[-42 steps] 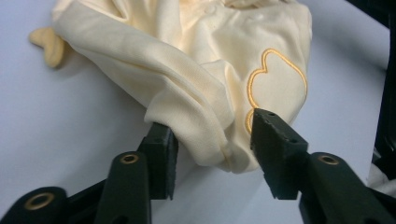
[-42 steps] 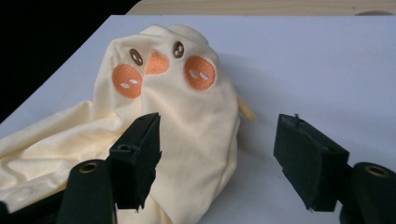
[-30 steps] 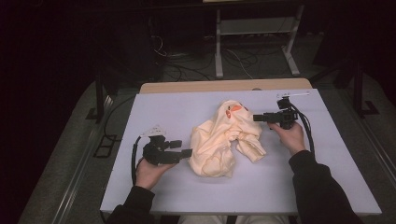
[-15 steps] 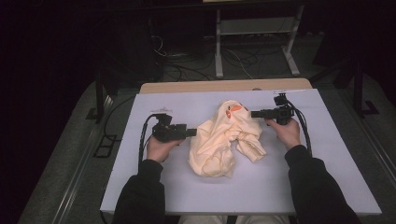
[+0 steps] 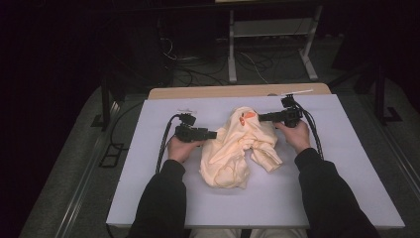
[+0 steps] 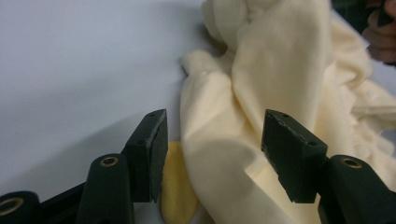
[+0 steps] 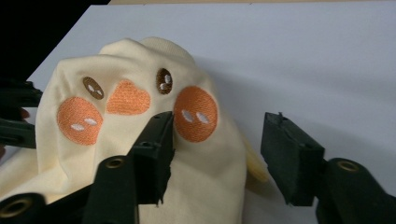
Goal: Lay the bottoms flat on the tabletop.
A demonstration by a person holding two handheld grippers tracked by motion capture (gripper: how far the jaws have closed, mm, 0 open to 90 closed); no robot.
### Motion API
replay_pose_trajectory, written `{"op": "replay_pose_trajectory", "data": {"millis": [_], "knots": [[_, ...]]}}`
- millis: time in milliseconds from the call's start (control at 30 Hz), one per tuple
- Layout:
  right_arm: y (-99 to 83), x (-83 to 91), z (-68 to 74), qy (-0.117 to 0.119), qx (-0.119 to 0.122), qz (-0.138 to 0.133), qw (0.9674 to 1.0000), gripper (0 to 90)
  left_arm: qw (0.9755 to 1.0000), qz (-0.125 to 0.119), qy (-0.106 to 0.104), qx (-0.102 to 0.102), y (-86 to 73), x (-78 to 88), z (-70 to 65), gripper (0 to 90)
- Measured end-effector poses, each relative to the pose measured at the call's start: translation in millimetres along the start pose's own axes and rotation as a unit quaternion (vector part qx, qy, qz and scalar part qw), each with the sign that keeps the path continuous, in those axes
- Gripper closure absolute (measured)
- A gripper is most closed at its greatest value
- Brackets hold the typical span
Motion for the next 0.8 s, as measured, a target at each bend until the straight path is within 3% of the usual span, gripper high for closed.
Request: {"op": "replay_pose_trajectory", "data": {"millis": [100,267,333,400,500,633,800], "knots": [[-1.7,-7.5,-1.3,0.012,-0.017,0.008,0.9997,46.7,0.9999,0.013,-0.008,0.005,-2.0,-10.8,-0.3,43.4],[-4.9,-14.1,-6.0,0.027,-0.034,0.022,0.9988,52.6,0.9996,0.011,-0.016,0.022,-1.8,-16.2,-1.4,57.8],[-4.6,-13.2,-6.9,0.038,-0.032,0.022,0.9985,63.5,0.9997,0.011,-0.007,0.019,-1.9,-16.0,-0.8,65.5],[-3.5,-10.5,-5.6,0.030,-0.021,0.022,0.9991,78.4,0.9996,0.012,-0.009,0.024,-2.2,-15.7,1.3,77.5],[-2.4,-7.0,-3.1,0.016,-0.006,0.029,0.9994,84.5,0.9994,0.009,-0.017,0.030,-2.4,-15.8,2.1,86.1],[-1.2,1.4,0.6,0.004,0.007,0.037,0.9993,85.4,0.9996,0.013,-0.015,0.021,-0.6,-12.6,-2.4,87.9],[3.0,27.1,0.7,-0.003,0.005,0.027,0.9996,85.6,0.9996,-0.010,0.004,0.026,7.1,2.5,-0.9,88.1]]}}
Point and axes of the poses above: each handheld gripper's, and its own axes: x roughly backward along the jaws, y roughly out of its top, z roughly to its left, the point moved 1 cm from there along -x, roughly forward along the jaws, and after that the axes turned 10 degrees about y, right-handed, at the moved point
